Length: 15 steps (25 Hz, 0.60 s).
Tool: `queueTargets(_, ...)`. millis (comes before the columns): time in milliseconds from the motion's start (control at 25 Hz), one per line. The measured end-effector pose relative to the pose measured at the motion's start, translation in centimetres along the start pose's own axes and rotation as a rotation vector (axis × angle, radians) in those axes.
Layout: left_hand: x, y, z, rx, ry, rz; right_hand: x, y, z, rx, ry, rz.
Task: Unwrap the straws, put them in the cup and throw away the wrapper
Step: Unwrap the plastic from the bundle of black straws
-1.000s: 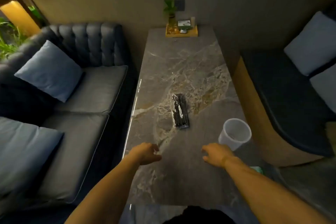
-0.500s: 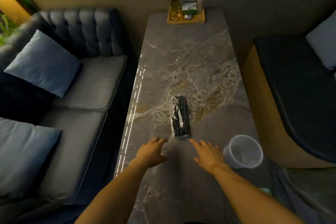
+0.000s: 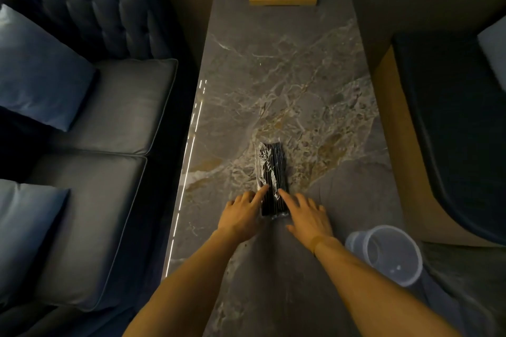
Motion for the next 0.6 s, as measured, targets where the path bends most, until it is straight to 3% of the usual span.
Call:
queueTargets(200, -0.8, -1.6, -0.4, -0.009, -0.031, -0.029, 1.4, -1.3, -0.4, -0.013, -0.084, 0.017)
queueTargets(440, -1.2, -1.6, -1.3, -0.070, 0.278, 0.097, 1.5, -0.7, -1.2, 0.046, -0.574, -0.119)
queueTargets(600, -1.7, -0.5, -1.5, -0.072, 0.446, 0.099, 1.3, 1.0, -1.6, 0.045, -0.658, -0.085)
Point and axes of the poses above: each hand's wrist, its own y-axis away from the middle knuckle, its own z-axis out of the back of the hand, x = y × z, the point moved 6 cm from there along -y, towards the middle knuckle, and after that the axes turned 11 degrees about -z, right-handed, at the moved point
